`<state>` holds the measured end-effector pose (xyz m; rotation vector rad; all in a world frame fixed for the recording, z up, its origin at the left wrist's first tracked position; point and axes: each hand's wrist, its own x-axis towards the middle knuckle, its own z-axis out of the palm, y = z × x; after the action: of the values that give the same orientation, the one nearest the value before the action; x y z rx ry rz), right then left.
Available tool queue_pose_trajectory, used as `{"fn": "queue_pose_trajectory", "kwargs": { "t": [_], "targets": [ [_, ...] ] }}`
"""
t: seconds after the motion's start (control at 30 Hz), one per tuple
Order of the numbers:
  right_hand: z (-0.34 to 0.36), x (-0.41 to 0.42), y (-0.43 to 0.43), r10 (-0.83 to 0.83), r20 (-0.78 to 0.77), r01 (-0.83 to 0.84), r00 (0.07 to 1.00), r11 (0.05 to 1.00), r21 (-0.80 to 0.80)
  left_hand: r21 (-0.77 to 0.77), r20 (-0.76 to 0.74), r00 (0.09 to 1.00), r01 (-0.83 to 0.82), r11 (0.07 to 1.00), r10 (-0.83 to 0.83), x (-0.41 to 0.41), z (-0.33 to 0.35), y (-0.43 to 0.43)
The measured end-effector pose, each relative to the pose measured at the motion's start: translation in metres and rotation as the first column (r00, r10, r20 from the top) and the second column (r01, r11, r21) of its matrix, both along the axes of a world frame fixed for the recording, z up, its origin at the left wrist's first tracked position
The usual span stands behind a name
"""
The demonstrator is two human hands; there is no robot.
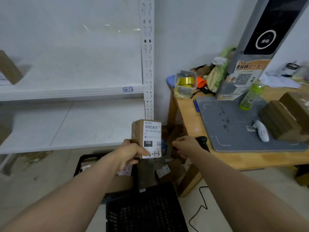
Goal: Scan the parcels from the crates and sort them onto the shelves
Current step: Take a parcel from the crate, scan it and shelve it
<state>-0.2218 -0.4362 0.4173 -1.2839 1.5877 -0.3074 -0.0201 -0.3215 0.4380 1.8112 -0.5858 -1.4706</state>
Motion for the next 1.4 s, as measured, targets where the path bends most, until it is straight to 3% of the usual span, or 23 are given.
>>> {"fn": "queue_pose_trajectory", "kwargs": {
  "t": [0.17,0.33,0.6,0.73,0.87,1.0,1.1,1.4],
  "targets": [
    [-0.027,-0.049,-0.033,0.046,-0.234,-0.072,0.971,0.992,-0.106,0.088,-0.024,1.000,-0.016,0.996,0.018,-0.025,-0.034,-0.025],
    [-0.060,-0.076,-0.055,-0.032,-0.370,-0.042,0.929,0.981,-0.190,0.160,0.049,0.996,-0.082,0.984,0.075,-0.052,-0.053,-0.037],
    [-0.096,-0.090,-0.075,0.014,-0.310,-0.023,0.951,0.999,-0.024,0.220,0.027,0.995,-0.104,0.970,0.100,-0.067,-0.076,-0.043],
    [-0.102,-0.089,-0.071,0.050,-0.178,-0.040,0.983,0.997,0.060,0.212,0.015,0.986,-0.168,0.963,0.169,-0.068,-0.075,-0.038],
    [-0.075,-0.074,-0.043,0.077,0.097,-0.098,0.992,0.966,0.239,0.163,0.036,0.963,-0.270,0.949,0.267,-0.062,-0.065,-0.031],
    [-0.039,-0.061,-0.016,0.201,0.346,-0.301,0.916,0.916,0.266,0.103,0.148,0.930,-0.352,0.930,0.336,-0.044,-0.065,-0.022],
    [-0.018,-0.053,-0.003,0.196,0.472,-0.344,0.860,0.905,0.251,0.078,0.212,0.896,-0.414,0.907,0.391,-0.032,-0.064,-0.013],
    [0.009,-0.035,0.017,0.158,0.532,-0.306,0.832,0.930,0.202,0.046,0.260,0.868,-0.449,0.893,0.423,-0.012,-0.066,0.008]
  ]
}}
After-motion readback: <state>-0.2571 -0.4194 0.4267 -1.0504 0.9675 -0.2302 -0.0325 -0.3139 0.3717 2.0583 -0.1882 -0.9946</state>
